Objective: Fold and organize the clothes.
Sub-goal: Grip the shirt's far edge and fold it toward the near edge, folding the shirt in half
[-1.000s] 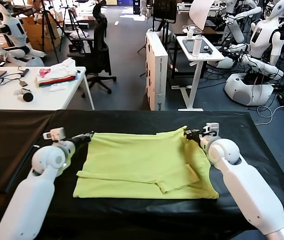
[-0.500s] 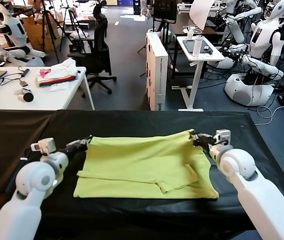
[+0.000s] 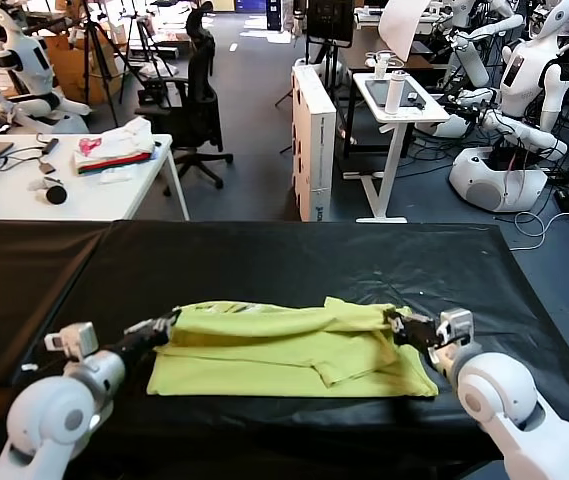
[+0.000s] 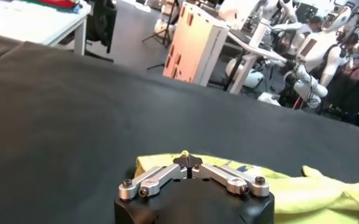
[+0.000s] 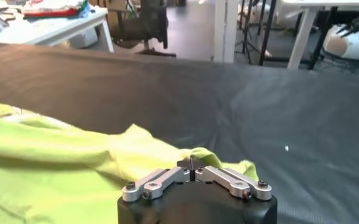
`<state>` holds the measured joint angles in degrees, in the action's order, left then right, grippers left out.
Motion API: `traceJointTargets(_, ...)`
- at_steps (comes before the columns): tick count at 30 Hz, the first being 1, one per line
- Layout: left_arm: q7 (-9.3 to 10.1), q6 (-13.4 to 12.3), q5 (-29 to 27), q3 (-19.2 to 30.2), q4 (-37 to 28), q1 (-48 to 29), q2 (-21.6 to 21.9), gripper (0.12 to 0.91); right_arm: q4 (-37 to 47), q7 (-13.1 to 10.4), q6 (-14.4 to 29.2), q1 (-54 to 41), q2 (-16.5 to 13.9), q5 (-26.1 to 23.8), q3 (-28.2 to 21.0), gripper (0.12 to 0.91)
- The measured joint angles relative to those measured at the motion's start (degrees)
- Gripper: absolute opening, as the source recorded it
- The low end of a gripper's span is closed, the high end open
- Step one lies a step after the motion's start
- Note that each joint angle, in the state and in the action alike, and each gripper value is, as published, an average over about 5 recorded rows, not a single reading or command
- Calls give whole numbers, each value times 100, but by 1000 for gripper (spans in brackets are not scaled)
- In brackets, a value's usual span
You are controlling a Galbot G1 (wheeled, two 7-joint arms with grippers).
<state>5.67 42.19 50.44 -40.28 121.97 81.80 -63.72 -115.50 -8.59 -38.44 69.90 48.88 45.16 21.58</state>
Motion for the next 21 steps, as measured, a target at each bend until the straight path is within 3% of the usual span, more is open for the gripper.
traceJointTargets(8, -77, -7, -8, -330, -30, 445, -50, 149, -95, -2, -7, 132, -42, 15, 15, 139)
traceJointTargets(21, -108, -207, -119, -403, -69, 696, -168, 149, -222, -25, -16, 401, -72, 4, 92, 139)
